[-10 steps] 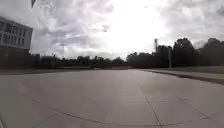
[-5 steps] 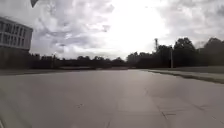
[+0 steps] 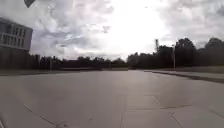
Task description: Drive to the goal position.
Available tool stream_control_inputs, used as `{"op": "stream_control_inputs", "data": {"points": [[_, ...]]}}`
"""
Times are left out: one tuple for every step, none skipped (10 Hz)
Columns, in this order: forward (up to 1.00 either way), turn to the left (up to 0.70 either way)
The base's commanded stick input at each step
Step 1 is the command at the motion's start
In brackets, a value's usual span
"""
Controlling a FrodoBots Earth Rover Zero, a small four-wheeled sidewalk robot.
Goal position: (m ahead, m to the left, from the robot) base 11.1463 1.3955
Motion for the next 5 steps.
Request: {"op": "stream_control_inputs", "data": {"points": [[1.00, 0.00], [1.00, 0.00], [1.00, -0.11], [1.00, -0.25], [1.00, -0.30]]}}
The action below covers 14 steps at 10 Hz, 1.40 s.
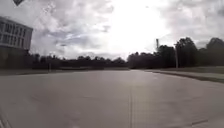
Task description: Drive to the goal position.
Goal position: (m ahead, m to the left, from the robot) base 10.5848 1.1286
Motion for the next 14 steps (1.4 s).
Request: {"op": "stream_control_inputs", "data": {"points": [[1.00, -0.36], [1.00, -0.07], [1.00, 0.00], [1.00, 0.00], [1.00, 0.00], [1.00, 0.00], [1.00, 0.00], [1.00, 0.00], [1.00, 0.00], [1.00, 0.00], [1.00, 0.00], [1.00, 0.00], [1.00, 0.00], [1.00, 0.00]]}}
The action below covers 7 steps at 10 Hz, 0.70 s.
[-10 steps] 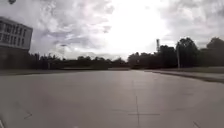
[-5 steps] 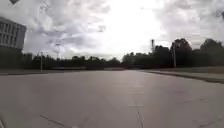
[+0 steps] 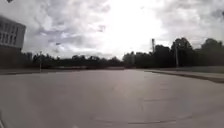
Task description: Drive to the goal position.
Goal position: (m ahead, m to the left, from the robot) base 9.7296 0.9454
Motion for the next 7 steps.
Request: {"op": "stream_control_inputs", "data": {"points": [[1.00, 0.00], [1.00, 0.18], [1.00, 0.40], [1.00, 0.40], [1.00, 0.40], [1.00, 0.04], [1.00, 0.00]]}}
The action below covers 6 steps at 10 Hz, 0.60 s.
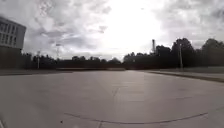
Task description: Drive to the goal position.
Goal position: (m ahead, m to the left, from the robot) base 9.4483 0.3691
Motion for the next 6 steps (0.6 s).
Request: {"op": "stream_control_inputs", "data": {"points": [[1.00, 0.00], [1.00, 0.00], [1.00, 0.00], [1.00, 0.00], [1.00, 0.00], [1.00, 0.00]]}}
